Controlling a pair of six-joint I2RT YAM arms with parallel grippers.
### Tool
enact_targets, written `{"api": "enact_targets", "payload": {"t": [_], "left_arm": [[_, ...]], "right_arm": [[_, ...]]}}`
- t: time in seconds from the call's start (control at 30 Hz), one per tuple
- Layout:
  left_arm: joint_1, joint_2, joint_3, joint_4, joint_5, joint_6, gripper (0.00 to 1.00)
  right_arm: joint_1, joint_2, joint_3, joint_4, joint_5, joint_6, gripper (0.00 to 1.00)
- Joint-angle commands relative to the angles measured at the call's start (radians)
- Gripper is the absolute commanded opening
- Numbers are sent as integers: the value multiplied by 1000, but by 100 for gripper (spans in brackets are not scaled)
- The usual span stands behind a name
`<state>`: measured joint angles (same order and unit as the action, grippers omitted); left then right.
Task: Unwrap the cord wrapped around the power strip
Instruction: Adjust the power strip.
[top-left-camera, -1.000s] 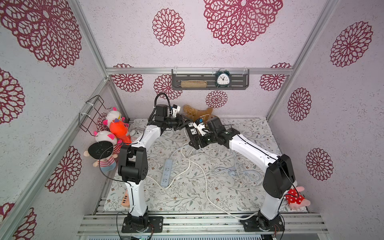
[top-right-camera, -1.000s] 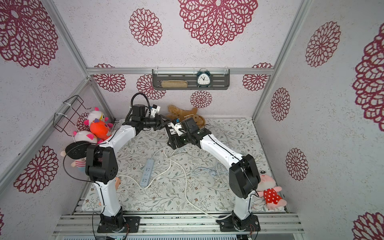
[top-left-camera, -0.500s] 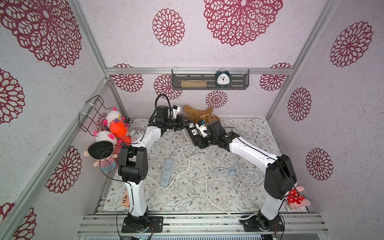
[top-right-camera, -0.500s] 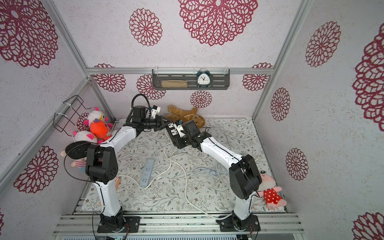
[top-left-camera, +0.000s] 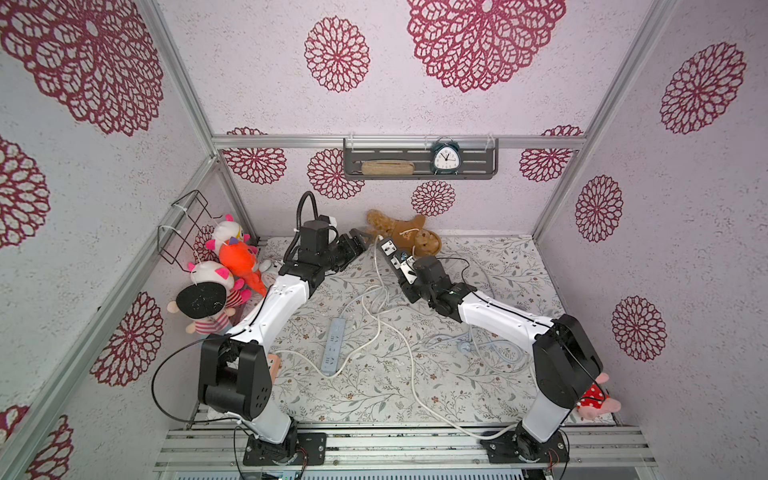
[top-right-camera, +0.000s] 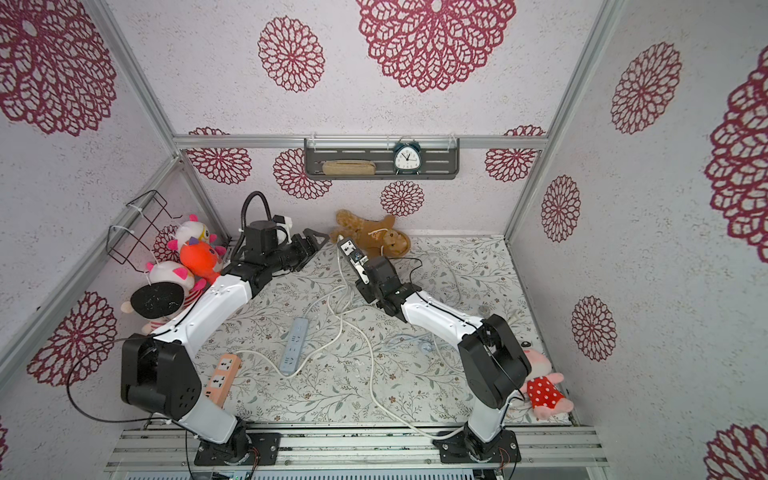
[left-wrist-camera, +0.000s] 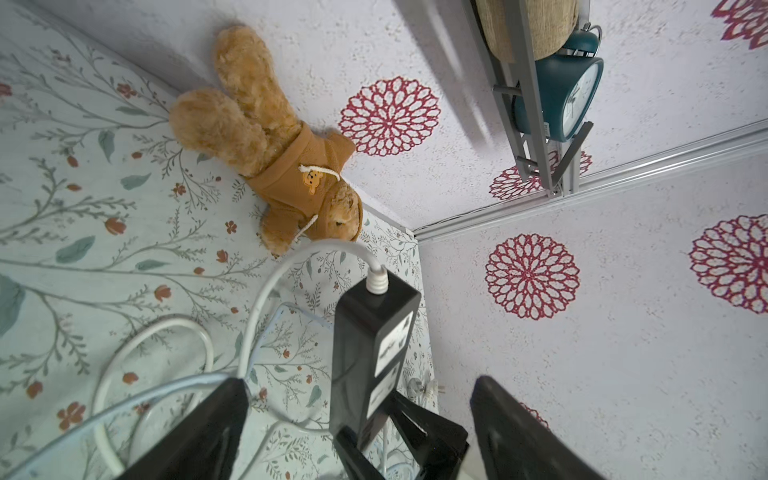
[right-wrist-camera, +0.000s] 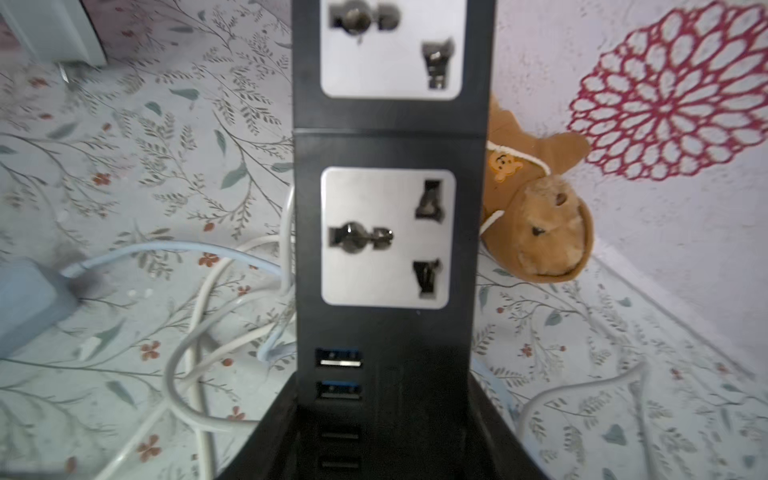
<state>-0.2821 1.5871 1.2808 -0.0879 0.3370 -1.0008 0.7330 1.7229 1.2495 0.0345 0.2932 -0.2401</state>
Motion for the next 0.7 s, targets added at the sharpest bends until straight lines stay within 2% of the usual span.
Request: {"api": "enact_targets", "payload": {"t": [0.0, 0.1, 0.27, 0.4, 0.57, 0.67], "left_arm": [[-59, -29, -104, 162, -160, -204, 88], [-102, -36, -147, 222, -215, -277, 88], [-130, -7, -184, 343, -230, -351, 88], [-142, 2, -185, 387, -243, -367, 88], [-143, 54, -166, 399, -223, -381, 88], [-143, 86, -175, 453, -198, -417, 84]], "right_arm": [[39, -6, -9, 280, 257, -309, 0], [55, 1, -34, 363, 270, -411, 0], [73, 4, -39, 388, 283, -450, 0], [87, -1, -55, 396, 281, -442, 0], [100, -32, -83, 398, 199, -373, 0], [106, -48, -98, 406, 169, -346, 0]]}}
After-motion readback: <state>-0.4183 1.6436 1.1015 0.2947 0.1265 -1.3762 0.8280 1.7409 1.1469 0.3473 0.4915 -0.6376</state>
